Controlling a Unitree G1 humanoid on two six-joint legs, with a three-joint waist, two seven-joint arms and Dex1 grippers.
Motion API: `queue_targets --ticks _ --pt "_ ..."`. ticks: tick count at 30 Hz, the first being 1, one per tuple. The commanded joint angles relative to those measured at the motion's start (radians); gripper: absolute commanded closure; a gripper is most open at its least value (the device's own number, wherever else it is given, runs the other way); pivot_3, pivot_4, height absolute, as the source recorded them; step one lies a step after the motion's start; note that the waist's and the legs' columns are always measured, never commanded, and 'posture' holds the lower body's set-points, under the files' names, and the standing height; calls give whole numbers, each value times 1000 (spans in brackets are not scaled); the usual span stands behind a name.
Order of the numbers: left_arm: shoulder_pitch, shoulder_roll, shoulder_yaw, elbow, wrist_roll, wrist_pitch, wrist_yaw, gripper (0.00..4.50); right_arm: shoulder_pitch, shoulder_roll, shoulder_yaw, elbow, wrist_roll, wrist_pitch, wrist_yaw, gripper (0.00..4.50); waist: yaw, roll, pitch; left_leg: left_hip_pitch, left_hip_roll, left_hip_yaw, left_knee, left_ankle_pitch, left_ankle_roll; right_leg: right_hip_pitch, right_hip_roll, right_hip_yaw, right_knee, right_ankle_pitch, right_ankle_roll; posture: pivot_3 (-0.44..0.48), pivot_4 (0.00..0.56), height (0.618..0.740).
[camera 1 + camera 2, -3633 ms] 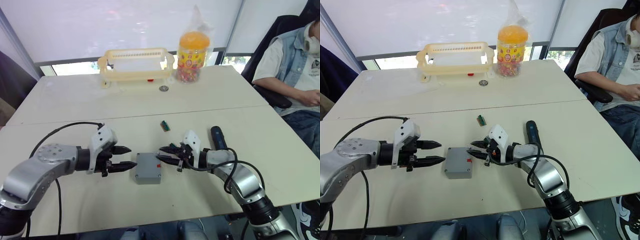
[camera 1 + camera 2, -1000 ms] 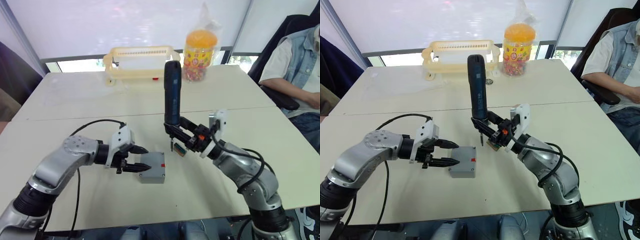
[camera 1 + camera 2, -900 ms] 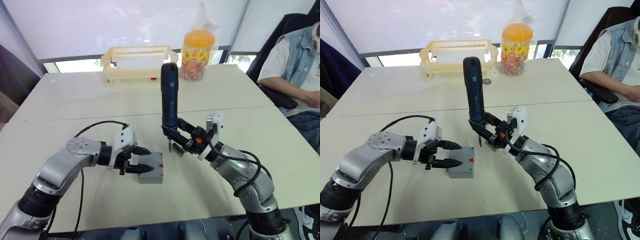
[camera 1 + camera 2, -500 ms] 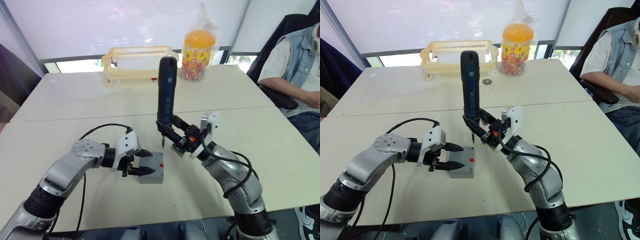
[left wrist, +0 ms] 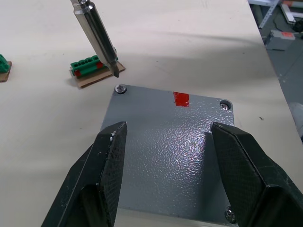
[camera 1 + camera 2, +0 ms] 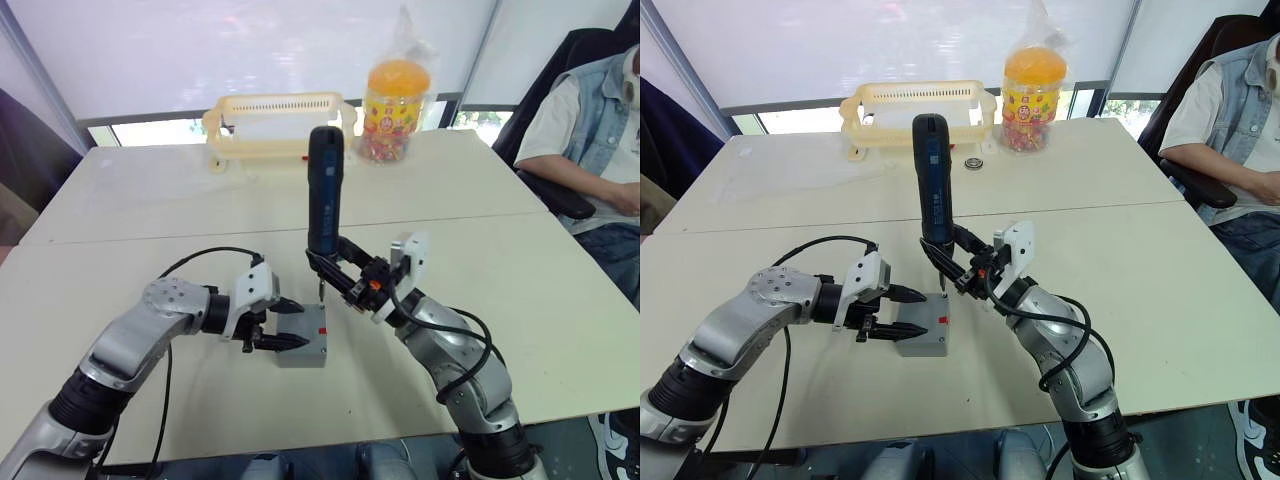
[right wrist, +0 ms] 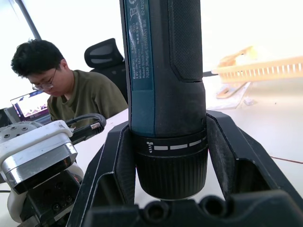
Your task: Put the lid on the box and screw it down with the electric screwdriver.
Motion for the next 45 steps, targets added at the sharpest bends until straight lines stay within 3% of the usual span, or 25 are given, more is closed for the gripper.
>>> queue_targets --ticks 1,27,45 --pt "15 6 -10 7 19 13 1 1628 0 12 -8 -27 -4 -48 13 2747 0 0 0 0 0 0 0 0 0 0 0 0 0 0 0 0 150 740" --pt "18 -2 -19 4 24 16 20 1628 28 40 5 -6 -48 -64 22 2747 0 0 0 1 0 0 0 0 0 1 0 0 0 0 0 0 150 740" --pt "29 2 -28 6 46 14 16 1628 68 33 45 82 -145 -193 50 2747 0 0 -1 14 0 0 -2 0 0 13 0 0 -2 0 0 0 150 740"
